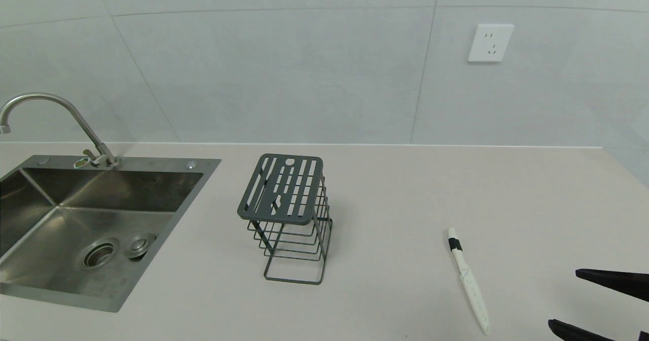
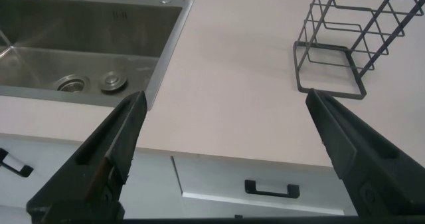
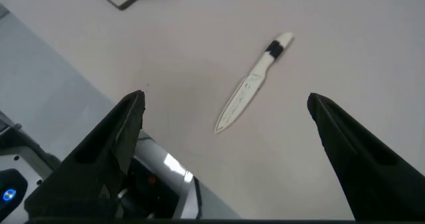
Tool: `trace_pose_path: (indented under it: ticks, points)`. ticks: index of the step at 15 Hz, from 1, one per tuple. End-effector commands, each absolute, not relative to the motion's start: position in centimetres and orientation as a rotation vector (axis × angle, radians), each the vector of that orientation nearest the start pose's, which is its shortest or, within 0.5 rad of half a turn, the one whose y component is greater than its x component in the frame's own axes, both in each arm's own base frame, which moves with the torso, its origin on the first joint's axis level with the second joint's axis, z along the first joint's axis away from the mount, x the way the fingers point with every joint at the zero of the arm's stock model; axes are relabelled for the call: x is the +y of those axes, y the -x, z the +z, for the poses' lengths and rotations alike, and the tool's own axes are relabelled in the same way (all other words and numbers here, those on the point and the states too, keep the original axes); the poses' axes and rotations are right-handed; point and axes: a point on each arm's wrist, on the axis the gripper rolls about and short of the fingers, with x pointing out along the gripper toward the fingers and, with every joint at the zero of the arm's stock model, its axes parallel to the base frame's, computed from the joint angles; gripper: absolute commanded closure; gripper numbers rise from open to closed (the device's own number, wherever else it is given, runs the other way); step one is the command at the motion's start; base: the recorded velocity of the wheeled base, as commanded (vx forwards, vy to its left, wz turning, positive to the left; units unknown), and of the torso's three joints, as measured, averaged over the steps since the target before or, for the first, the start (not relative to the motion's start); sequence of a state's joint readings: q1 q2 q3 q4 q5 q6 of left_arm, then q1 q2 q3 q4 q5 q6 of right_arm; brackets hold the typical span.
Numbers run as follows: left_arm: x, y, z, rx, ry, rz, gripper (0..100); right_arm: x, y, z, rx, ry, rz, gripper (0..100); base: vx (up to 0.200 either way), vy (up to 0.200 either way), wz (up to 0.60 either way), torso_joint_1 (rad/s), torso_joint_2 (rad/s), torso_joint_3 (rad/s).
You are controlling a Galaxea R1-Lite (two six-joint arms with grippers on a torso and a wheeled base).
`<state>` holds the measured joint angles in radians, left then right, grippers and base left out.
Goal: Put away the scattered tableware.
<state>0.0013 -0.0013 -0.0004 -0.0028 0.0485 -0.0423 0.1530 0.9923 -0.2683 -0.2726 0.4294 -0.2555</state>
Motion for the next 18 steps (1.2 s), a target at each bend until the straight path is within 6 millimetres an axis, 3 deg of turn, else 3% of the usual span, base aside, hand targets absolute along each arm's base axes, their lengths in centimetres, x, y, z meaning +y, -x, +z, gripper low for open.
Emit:
trace_pose_path:
  ticks: [1, 11, 14, 18]
  points:
    - [0.1, 2.3, 7.6, -0.004, 0.043, 0.051, 0, 3.1, -12.1, 13.7, 0.481, 0.178, 0.657, 0, 0.0, 0.0, 0.0, 0.0, 0.0, 0.0]
    - [0.1, 2.3, 7.6, -0.004, 0.043, 0.051, 0, 5.4, -13.1, 12.2, 0.604, 0.277, 0.668, 0, 0.0, 0.0, 0.0, 0.0, 0.0, 0.0]
    - [0.1, 2.3, 7.6, -0.004, 0.043, 0.051, 0, 6.0, -14.3, 10.9, 0.699, 0.31, 0.631, 0, 0.0, 0.0, 0.0, 0.0, 0.0, 0.0]
    - [0.1, 2.3, 7.6, -0.004, 0.043, 0.051, 0, 6.4, -15.4, 11.0, 0.713, 0.319, 0.605, 0, 0.0, 0.0, 0.0, 0.0, 0.0, 0.0]
